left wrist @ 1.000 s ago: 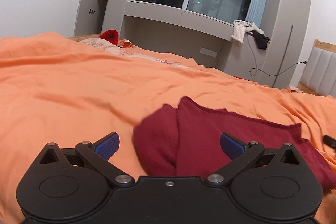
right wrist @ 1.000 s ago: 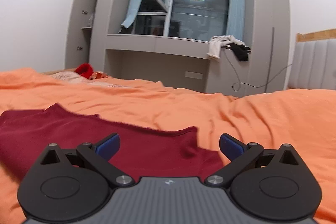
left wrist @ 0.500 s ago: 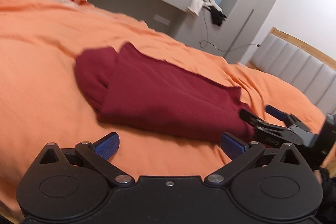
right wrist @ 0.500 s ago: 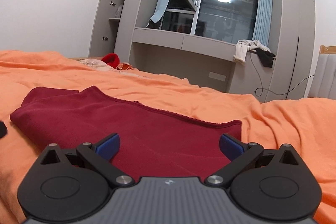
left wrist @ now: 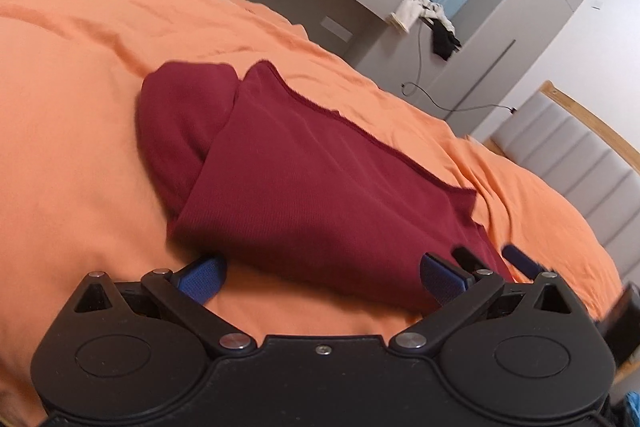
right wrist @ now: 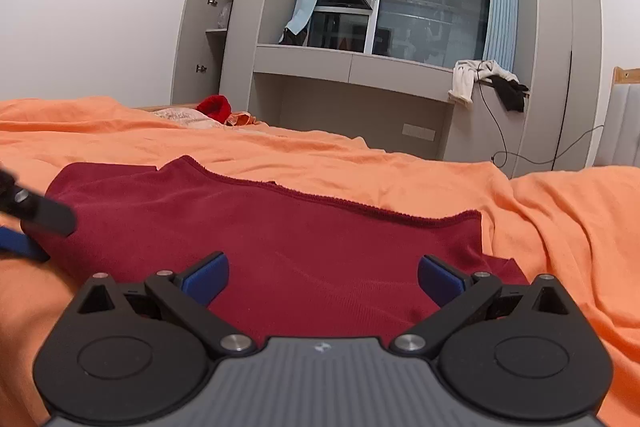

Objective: Fold small clothes

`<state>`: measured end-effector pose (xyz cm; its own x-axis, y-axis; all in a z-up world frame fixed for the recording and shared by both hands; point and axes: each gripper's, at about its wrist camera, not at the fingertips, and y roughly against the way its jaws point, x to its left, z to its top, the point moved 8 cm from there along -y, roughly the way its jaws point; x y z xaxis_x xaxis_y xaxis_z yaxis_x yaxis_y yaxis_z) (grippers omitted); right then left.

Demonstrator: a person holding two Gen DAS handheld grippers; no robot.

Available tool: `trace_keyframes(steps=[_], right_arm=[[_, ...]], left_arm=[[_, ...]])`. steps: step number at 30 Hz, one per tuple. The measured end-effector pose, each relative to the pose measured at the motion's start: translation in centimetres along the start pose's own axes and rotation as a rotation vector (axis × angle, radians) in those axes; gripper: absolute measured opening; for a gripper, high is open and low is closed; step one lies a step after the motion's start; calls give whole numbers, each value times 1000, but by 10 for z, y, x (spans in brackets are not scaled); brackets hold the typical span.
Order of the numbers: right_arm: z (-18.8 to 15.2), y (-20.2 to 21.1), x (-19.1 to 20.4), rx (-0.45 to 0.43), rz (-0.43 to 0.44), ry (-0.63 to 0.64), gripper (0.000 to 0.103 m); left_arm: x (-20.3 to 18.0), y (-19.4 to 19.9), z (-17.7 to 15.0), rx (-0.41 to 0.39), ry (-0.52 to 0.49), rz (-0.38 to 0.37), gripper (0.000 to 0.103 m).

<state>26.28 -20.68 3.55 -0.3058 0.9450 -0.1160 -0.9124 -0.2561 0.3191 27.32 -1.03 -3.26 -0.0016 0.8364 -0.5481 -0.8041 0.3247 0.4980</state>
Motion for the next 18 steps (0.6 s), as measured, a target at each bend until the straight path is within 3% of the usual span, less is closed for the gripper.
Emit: trace_keyframes(steps=[10, 18], right_arm=[[-10, -8, 3, 22, -11, -20, 103], [-5, -22, 25, 23, -53, 64, 103]], left_arm=[[14, -38, 46, -68, 57, 37, 102], [18, -35, 44, -85, 64, 26, 102]])
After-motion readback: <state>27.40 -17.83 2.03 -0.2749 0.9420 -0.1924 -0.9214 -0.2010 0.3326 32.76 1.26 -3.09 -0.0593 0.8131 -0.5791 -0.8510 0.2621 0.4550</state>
